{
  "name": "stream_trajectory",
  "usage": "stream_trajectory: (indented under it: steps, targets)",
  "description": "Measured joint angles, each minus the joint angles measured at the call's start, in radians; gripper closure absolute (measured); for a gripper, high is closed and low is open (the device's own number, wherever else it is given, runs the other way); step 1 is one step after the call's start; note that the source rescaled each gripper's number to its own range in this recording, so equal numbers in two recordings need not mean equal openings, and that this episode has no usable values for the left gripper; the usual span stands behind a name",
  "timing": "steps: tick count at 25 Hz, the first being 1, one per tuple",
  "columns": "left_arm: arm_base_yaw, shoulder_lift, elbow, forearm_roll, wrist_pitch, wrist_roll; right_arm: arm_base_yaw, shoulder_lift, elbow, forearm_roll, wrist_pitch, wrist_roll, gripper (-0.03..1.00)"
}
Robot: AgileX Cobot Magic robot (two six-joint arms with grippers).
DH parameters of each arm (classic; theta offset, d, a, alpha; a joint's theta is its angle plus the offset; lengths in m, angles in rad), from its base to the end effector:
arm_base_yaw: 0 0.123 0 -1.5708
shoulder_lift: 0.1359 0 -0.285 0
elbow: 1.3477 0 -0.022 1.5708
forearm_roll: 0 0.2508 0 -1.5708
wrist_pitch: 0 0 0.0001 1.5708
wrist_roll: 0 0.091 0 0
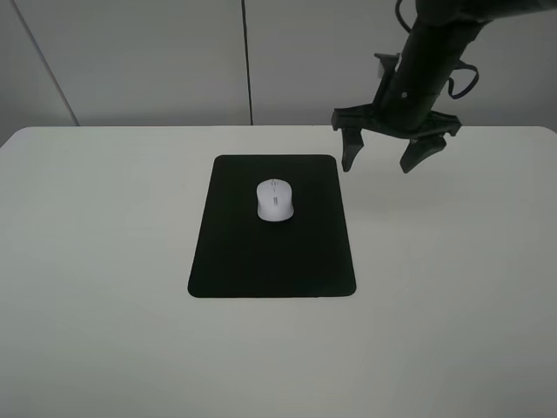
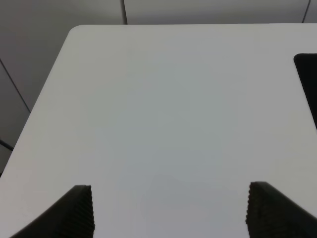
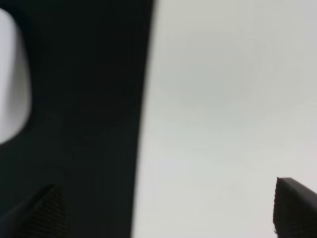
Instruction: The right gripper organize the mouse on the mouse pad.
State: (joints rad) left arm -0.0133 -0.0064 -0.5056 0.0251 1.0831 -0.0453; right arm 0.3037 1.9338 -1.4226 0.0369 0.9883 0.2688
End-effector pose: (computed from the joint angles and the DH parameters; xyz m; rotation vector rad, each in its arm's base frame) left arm -0.0074 0.0021 0.2770 -0.0345 2.0542 -0.0063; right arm 0.3697 0.1188 0.2003 -0.0255 2.9965 0.1138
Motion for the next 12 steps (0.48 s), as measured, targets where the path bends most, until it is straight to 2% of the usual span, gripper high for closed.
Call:
stream_trajectory:
  steps: [7, 12]
  targets:
    - [0.0, 0.0, 0.0, 0.0, 0.0, 0.0, -0.181, -0.24, 0.277, 0.012, -0.087, -0.023, -0.03]
    - [0.0, 0.0, 0.0, 0.0, 0.0, 0.0, -0.238, -0.417, 0.418, -0.012, -0.097, -0.045, -0.03]
